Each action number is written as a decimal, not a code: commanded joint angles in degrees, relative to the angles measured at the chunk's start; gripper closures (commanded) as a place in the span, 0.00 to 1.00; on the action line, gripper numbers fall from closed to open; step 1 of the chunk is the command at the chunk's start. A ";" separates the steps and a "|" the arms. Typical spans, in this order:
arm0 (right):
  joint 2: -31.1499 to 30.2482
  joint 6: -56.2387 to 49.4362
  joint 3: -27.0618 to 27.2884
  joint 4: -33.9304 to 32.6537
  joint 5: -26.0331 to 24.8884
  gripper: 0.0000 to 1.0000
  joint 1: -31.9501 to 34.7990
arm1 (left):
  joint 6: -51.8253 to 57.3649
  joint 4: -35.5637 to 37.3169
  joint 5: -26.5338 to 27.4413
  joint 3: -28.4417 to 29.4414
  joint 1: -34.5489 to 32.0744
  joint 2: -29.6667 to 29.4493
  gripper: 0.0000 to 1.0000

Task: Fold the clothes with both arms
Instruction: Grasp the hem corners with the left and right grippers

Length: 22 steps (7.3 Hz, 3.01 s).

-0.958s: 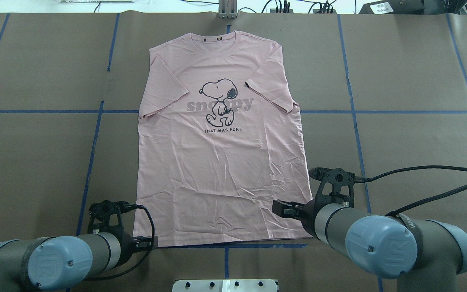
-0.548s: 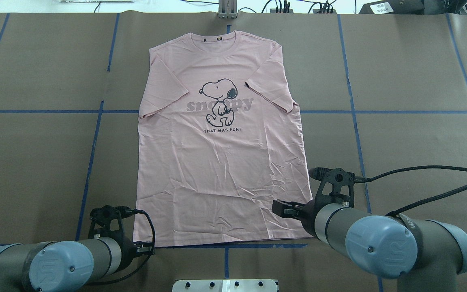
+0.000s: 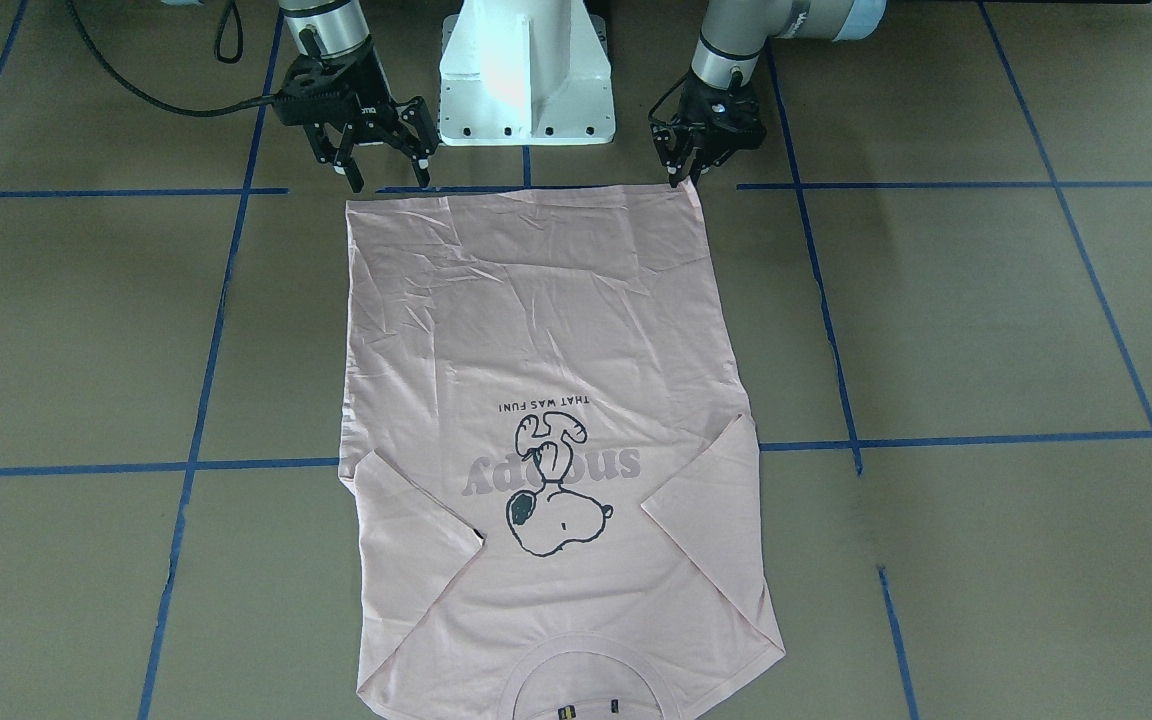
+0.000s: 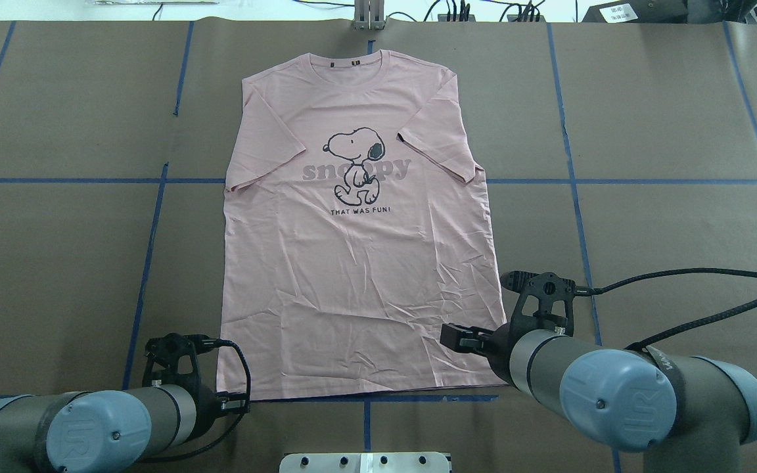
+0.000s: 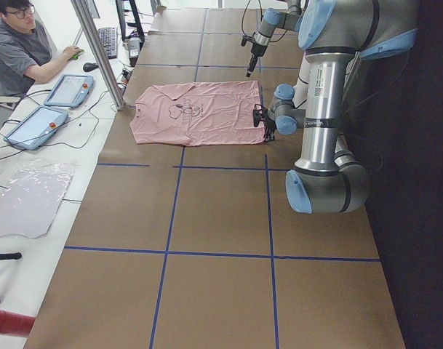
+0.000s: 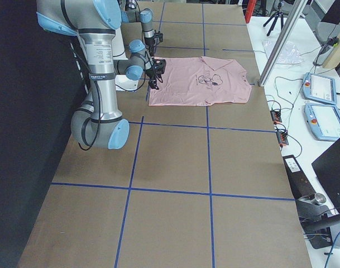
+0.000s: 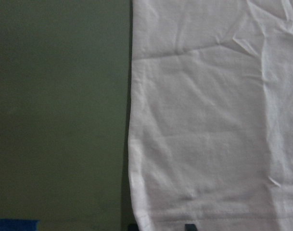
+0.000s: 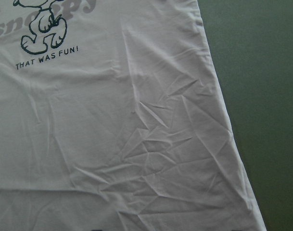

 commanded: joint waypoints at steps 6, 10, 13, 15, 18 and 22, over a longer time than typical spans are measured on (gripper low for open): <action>-6.32 6.61 -0.43 3.08 -7.19 0.35 -4.99 | 0.09 0.15 -0.06 -0.41 -0.56 -0.41 1.00; -7.21 7.50 -4.73 3.16 -11.07 0.41 -7.56 | 0.09 0.15 -0.15 -1.11 -0.65 -0.59 1.00; -7.21 7.50 -5.62 3.16 -12.04 0.42 -8.35 | 0.09 0.06 -0.32 -1.38 -0.65 -0.59 1.00; -7.21 7.76 -6.14 3.16 -12.92 0.45 -9.31 | 0.09 0.06 -0.33 -1.38 -0.65 -0.59 1.00; -7.38 8.21 -6.58 3.08 -13.27 0.48 -9.58 | 0.09 0.06 -0.41 -1.38 -0.65 -0.59 1.00; -7.38 9.61 -6.94 3.16 -13.71 1.00 -9.76 | 0.09 0.06 -0.33 -1.73 -0.65 -0.59 1.00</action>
